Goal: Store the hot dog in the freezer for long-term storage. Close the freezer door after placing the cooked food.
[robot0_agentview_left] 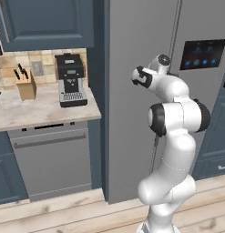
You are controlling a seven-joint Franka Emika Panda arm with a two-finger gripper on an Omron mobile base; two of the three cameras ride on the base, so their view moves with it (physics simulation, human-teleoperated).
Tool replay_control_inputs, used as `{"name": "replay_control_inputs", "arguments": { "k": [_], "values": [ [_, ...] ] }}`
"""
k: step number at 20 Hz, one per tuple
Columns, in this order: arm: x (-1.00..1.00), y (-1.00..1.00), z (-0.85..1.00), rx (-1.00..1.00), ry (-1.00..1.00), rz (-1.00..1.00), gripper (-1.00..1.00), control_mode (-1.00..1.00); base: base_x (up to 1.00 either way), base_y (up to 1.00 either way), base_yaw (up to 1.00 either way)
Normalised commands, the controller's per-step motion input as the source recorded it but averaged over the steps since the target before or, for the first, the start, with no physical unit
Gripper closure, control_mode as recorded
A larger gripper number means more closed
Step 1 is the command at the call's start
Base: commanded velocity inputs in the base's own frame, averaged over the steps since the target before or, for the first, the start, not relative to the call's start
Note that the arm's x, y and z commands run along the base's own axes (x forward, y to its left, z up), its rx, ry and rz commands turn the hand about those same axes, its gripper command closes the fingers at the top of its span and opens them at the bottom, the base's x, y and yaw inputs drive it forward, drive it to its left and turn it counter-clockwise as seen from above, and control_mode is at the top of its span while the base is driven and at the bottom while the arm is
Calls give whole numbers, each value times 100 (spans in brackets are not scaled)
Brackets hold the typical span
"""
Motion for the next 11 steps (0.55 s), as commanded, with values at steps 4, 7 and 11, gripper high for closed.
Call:
{"name": "replay_control_inputs", "arguments": {
  "k": [4, 7, 11],
  "values": [
    [40, 0, 0, 0, 0, 0, -100, -100, 0, 0, 0],
    [37, 0, 0, 0, 0, 0, -100, -100, 0, 0, 0],
    [26, 0, 0, 0, 0, 0, -100, -100, 0, 0, 0]
  ]
}}
